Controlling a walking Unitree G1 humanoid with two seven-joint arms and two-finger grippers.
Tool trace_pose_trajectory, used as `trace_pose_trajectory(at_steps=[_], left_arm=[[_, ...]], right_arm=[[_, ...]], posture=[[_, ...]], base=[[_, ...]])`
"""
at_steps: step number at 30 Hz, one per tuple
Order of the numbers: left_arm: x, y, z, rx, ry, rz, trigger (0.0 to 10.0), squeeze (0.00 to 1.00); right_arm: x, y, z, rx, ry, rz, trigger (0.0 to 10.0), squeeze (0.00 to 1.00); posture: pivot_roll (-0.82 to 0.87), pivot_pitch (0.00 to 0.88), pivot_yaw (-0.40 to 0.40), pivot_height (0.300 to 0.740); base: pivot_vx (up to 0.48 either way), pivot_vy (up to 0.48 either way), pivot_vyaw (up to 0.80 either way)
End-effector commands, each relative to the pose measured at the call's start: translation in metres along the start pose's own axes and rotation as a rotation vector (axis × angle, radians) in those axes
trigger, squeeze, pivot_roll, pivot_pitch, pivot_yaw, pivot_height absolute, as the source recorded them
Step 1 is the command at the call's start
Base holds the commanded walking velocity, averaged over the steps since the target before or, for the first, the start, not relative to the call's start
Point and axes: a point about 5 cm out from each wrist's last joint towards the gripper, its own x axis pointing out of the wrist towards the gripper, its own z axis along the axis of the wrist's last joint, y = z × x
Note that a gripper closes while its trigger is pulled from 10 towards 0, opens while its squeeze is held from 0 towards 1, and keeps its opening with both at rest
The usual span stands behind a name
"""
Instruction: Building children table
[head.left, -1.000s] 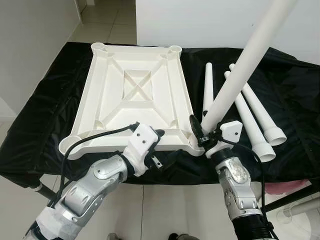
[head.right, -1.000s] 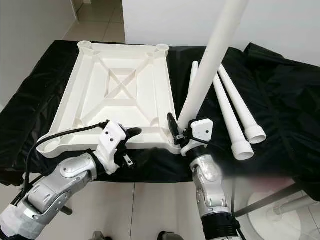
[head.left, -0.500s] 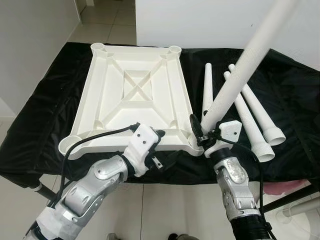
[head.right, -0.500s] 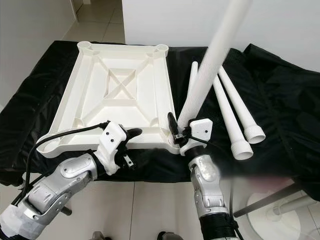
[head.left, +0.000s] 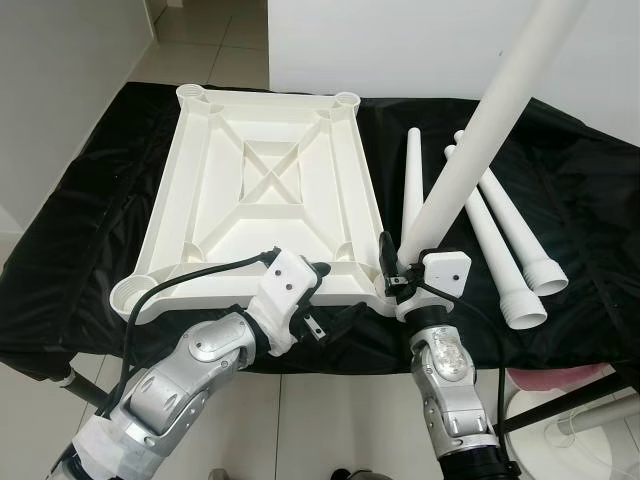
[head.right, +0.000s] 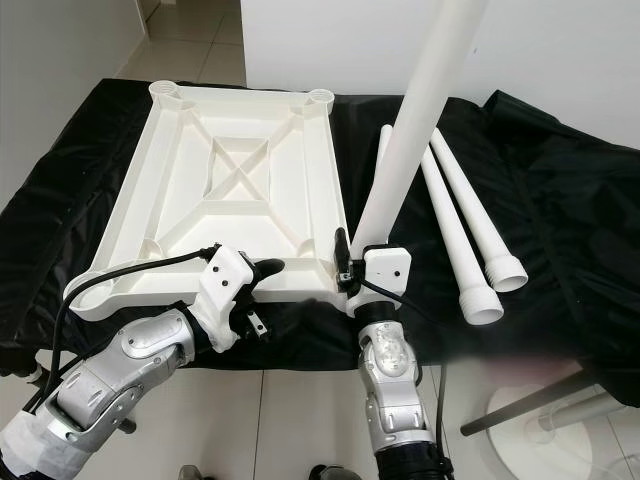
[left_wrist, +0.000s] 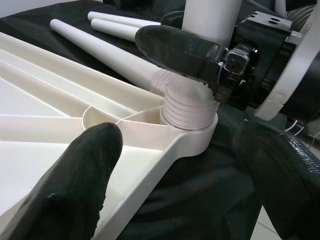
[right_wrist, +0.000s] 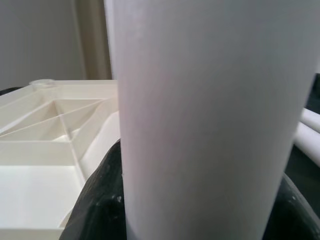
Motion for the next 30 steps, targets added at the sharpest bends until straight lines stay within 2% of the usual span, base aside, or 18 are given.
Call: trace_pose_trajectory(at_steps=[1, 8, 14, 20, 21, 22, 23, 29, 30], left_arm=[[0.0, -0.012, 0.001, 0.01, -0.001, -0.16, 10.0, 0.0], [0.0, -0.011, 0.001, 0.013, -0.003, -0.156, 10.0, 0.0], [-0.001, -0.01, 0.001, 0.013, -0.001, -0.153, 10.0, 0.0], [-0.001, -0.011, 0.001, 0.011, 0.0, -0.155, 10.0, 0.0], [-0.001, -0.011, 0.001, 0.011, 0.0, -0.155, 10.0, 0.0], [-0.001, -0.011, 0.001, 0.011, 0.0, -0.155, 10.0, 0.0], [-0.001, -0.011, 0.001, 0.01, 0.0, -0.155, 10.0, 0.0], [-0.001, -0.012, 0.0, 0.008, -0.001, -0.154, 10.0, 0.0], [0.0, -0.012, 0.0, 0.007, -0.002, -0.154, 10.0, 0.0]], right_arm=[[-0.013, -0.008, -0.026, -0.001, 0.151, -0.127, 10.0, 0.0], [-0.012, -0.008, -0.026, 0.016, 0.15, -0.135, 10.0, 0.0], [-0.008, -0.008, -0.019, -0.011, 0.091, -0.082, 10.0, 0.0], [-0.006, -0.012, -0.017, 0.002, 0.084, -0.066, 10.0, 0.0], [-0.005, -0.014, -0.017, -0.002, 0.084, -0.063, 10.0, 0.51], [-0.005, -0.014, -0.017, -0.002, 0.084, -0.063, 10.0, 0.51], [-0.005, -0.016, -0.016, -0.003, 0.082, -0.056, 10.0, 1.0], [-0.002, -0.018, -0.012, 0.001, 0.064, 0.01, 10.0, 1.0], [0.0, -0.018, -0.011, -0.008, 0.06, 0.069, 10.0, 0.19]], posture=[[0.04, 0.085, -0.051, 0.74], [0.04, 0.079, -0.055, 0.74], [0.04, 0.072, -0.053, 0.74], [0.04, 0.074, -0.054, 0.74], [0.04, 0.076, -0.055, 0.74], [0.04, 0.076, -0.055, 0.74], [0.04, 0.076, -0.055, 0.74], [0.04, 0.077, -0.056, 0.74], [0.04, 0.079, -0.058, 0.74]], base=[[0.0, 0.0, 0.0], [0.0, 0.0, 0.0], [0.0, 0.0, 0.0], [0.0, 0.0, 0.0], [0.0, 0.0, 0.0], [0.0, 0.0, 0.0], [0.0, 0.0, 0.0], [0.0, 0.0, 0.0], [0.0, 0.0, 0.0]])
